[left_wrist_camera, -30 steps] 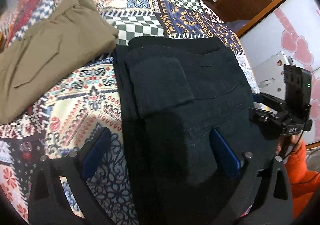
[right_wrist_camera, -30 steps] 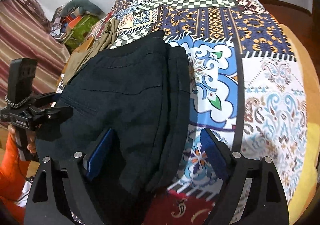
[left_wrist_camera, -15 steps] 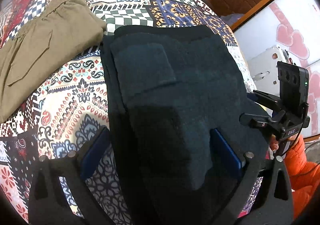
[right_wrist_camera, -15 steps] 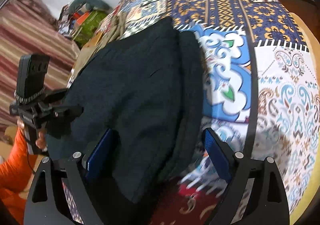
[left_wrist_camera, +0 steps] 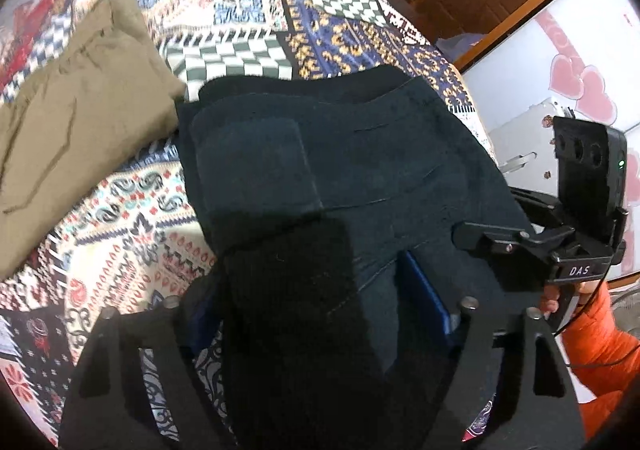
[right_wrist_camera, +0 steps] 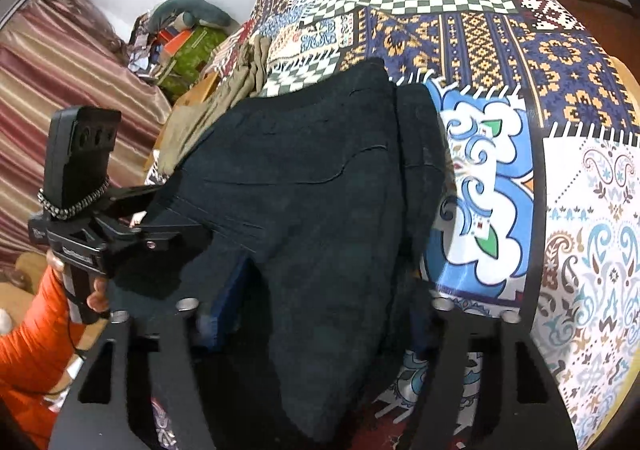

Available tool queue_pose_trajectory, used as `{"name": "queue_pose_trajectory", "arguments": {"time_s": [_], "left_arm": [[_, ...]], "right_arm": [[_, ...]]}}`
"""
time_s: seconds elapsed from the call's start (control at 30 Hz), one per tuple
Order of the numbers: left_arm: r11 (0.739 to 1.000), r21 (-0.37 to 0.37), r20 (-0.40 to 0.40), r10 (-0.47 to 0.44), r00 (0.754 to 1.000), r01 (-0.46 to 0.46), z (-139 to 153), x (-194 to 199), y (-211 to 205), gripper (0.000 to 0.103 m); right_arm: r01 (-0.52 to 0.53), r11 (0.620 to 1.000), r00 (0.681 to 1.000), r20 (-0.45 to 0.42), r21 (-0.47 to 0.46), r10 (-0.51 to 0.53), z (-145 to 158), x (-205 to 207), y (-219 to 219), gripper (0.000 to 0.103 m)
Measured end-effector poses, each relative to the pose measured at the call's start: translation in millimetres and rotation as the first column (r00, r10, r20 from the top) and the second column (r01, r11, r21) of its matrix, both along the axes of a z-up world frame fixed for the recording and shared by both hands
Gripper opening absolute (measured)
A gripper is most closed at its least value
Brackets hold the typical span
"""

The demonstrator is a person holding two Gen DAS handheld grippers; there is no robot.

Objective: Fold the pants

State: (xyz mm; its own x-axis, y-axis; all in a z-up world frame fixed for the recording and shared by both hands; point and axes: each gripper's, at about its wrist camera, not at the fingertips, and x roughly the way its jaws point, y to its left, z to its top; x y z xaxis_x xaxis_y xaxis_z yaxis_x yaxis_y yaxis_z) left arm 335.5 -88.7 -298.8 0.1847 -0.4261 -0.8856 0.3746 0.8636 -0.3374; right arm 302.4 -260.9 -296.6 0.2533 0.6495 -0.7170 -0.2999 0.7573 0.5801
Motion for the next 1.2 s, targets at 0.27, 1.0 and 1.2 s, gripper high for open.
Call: {"name": "queue_pose_trajectory", "arguments": {"time_s": [0.27,1.0,1.2], "left_arm": [[0.999,0.036,0.109,0.024,0.994,-0.028,26.9,-12.4,-1.6,0.052],[0.994,-0.026,0.383,0.106,0.918,-0.103,126.2,-44.6,38.2,0.037],[0.988,-0.030,0.434,0.152,0.888,-0.154,142.1,-43.9,69.2,0.037]], "right_arm": [[-0.009,0.997,0.995,0.100,-0.071,0.016,29.6,-1.1,12.2,0.035],[-0.022,0.996,0.935,0.351,-0.081,0.049,113.5,-1.4,41.0,0.028],[-0.050,0.997,0.915,0.396,-0.064,0.072,127.2,10.4,66.3,0.028]]}}
